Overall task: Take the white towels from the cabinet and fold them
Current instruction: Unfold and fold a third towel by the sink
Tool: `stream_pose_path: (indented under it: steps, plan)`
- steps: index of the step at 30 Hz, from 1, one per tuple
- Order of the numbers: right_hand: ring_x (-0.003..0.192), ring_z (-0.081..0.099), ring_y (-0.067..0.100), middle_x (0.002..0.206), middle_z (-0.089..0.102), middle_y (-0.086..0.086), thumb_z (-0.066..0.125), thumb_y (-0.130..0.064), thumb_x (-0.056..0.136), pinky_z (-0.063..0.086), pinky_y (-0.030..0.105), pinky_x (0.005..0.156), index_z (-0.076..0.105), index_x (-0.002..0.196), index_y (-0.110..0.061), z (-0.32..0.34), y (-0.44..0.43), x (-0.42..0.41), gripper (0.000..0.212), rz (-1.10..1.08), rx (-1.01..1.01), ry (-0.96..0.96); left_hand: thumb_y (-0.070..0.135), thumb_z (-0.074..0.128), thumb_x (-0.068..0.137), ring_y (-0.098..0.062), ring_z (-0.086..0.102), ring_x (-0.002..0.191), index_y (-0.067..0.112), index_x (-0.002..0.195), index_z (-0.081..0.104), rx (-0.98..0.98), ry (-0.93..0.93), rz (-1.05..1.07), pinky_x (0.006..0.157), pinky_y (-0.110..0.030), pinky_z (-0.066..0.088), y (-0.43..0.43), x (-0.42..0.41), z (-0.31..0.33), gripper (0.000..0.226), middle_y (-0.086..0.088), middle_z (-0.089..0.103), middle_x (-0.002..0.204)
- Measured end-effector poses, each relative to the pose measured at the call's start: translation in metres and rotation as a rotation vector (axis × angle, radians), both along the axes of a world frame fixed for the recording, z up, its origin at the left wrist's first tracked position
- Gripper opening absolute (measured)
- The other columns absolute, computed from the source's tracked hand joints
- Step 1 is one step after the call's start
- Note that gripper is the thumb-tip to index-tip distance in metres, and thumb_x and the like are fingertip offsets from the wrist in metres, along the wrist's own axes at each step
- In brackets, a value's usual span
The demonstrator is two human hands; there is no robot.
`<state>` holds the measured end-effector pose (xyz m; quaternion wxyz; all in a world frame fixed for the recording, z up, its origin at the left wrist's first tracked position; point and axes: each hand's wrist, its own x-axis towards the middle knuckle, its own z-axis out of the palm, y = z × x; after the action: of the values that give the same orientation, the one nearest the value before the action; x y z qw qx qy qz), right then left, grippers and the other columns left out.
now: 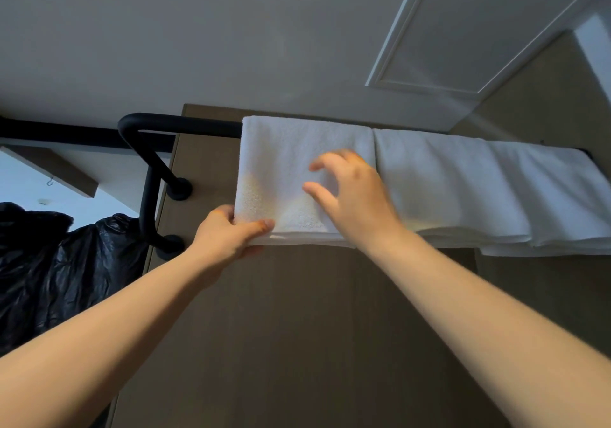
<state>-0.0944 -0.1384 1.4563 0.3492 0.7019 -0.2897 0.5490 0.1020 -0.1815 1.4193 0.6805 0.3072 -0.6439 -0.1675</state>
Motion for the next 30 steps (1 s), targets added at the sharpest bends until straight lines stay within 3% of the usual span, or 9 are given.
stream_pose_path:
  steps: [3, 5, 7, 11, 15, 20, 22, 26, 30]
  plan:
    - [0.139, 0.032, 0.028, 0.151, 0.037, 0.01, 0.059, -0.036, 0.095, 0.024, 0.035, 0.113, 0.044, 0.144, -0.016, 0.049, -0.005, 0.014, 0.055, -0.185, 0.015, 0.125, 0.018, 0.076, 0.08, -0.024, 0.068, 0.095, 0.005, 0.118, 0.055, -0.004, -0.004, -0.035, 0.064, -0.026, 0.059, 0.003, 0.0, 0.001, 0.045, -0.01, 0.063, 0.113]
    - [0.146, 0.019, 0.027, 0.159, 0.023, 0.006, 0.051, -0.044, 0.098, 0.016, 0.042, 0.118, 0.029, 0.152, -0.024, 0.074, -0.011, 0.019, 0.062, -0.292, 0.078, 0.135, 0.016, 0.076, 0.08, -0.024, 0.068, 0.094, 0.004, 0.119, 0.055, -0.005, -0.006, -0.043, 0.061, -0.024, 0.058, 0.002, -0.001, 0.002, 0.046, -0.01, 0.063, 0.113]
    - [0.145, 0.02, 0.027, 0.157, 0.026, 0.005, 0.045, -0.052, 0.097, 0.014, 0.046, 0.118, 0.023, 0.153, -0.027, 0.086, -0.018, 0.02, 0.064, -0.387, 0.144, 0.134, 0.015, 0.076, 0.08, -0.024, 0.068, 0.093, 0.003, 0.119, 0.055, -0.006, -0.01, -0.04, 0.059, -0.022, 0.057, 0.001, -0.001, 0.003, 0.045, -0.01, 0.063, 0.113]
    - [0.139, 0.032, 0.029, 0.147, 0.038, 0.01, 0.039, -0.058, 0.097, 0.02, 0.044, 0.113, 0.029, 0.149, -0.026, 0.089, -0.03, 0.008, 0.062, -0.457, 0.091, 0.114, 0.014, 0.076, 0.08, -0.024, 0.068, 0.091, 0.002, 0.119, 0.055, -0.012, -0.006, -0.054, 0.058, -0.021, 0.056, -0.005, -0.003, 0.004, 0.046, -0.011, 0.063, 0.111]
    - [0.134, 0.036, 0.031, 0.143, 0.042, 0.013, 0.033, -0.052, 0.101, 0.022, 0.042, 0.11, 0.034, 0.144, -0.021, 0.089, -0.035, -0.007, 0.053, -0.49, 0.058, 0.101, 0.014, 0.076, 0.08, -0.024, 0.069, 0.093, 0.003, 0.12, 0.056, -0.013, -0.029, -0.076, 0.061, -0.023, 0.056, -0.009, -0.007, 0.004, 0.046, -0.012, 0.065, 0.113]
    - [0.137, 0.033, 0.031, 0.146, 0.039, 0.014, 0.032, -0.048, 0.103, 0.021, 0.038, 0.112, 0.031, 0.147, -0.018, 0.088, -0.031, -0.014, 0.053, -0.465, 0.1, 0.109, 0.017, 0.078, 0.079, -0.025, 0.069, 0.096, 0.006, 0.118, 0.057, -0.015, -0.029, -0.07, 0.074, -0.035, 0.06, -0.011, -0.01, 0.004, 0.046, -0.01, 0.066, 0.114]
    - [0.137, 0.031, 0.03, 0.147, 0.038, 0.013, 0.036, -0.046, 0.102, 0.021, 0.036, 0.112, 0.033, 0.147, -0.016, 0.08, -0.023, -0.015, 0.054, -0.395, 0.104, 0.094, 0.022, 0.078, 0.078, -0.022, 0.069, 0.095, 0.009, 0.116, 0.058, -0.015, -0.05, -0.022, 0.072, -0.033, 0.06, -0.008, -0.008, 0.003, 0.044, -0.007, 0.066, 0.112]
    - [0.131, 0.038, 0.029, 0.141, 0.043, 0.01, 0.05, -0.039, 0.099, 0.031, 0.036, 0.107, 0.046, 0.14, -0.013, 0.036, -0.003, -0.026, 0.049, -0.282, 0.031, 0.075, 0.034, 0.084, 0.072, -0.015, 0.07, 0.081, 0.014, 0.107, 0.065, 0.052, -0.172, -0.043, 0.068, -0.027, 0.058, 0.006, -0.001, -0.007, 0.045, -0.005, 0.069, 0.096]
    - [0.109, 0.052, 0.025, 0.115, 0.055, 0.005, 0.056, -0.035, 0.095, 0.041, 0.034, 0.091, 0.059, 0.122, -0.014, -0.044, 0.007, -0.048, 0.034, -0.232, 0.002, 0.113, 0.049, 0.082, 0.067, -0.011, 0.07, 0.085, 0.023, 0.11, 0.061, 0.077, -0.427, 0.258, 0.08, -0.033, 0.059, 0.019, 0.003, -0.042, 0.054, 0.007, 0.07, 0.098]
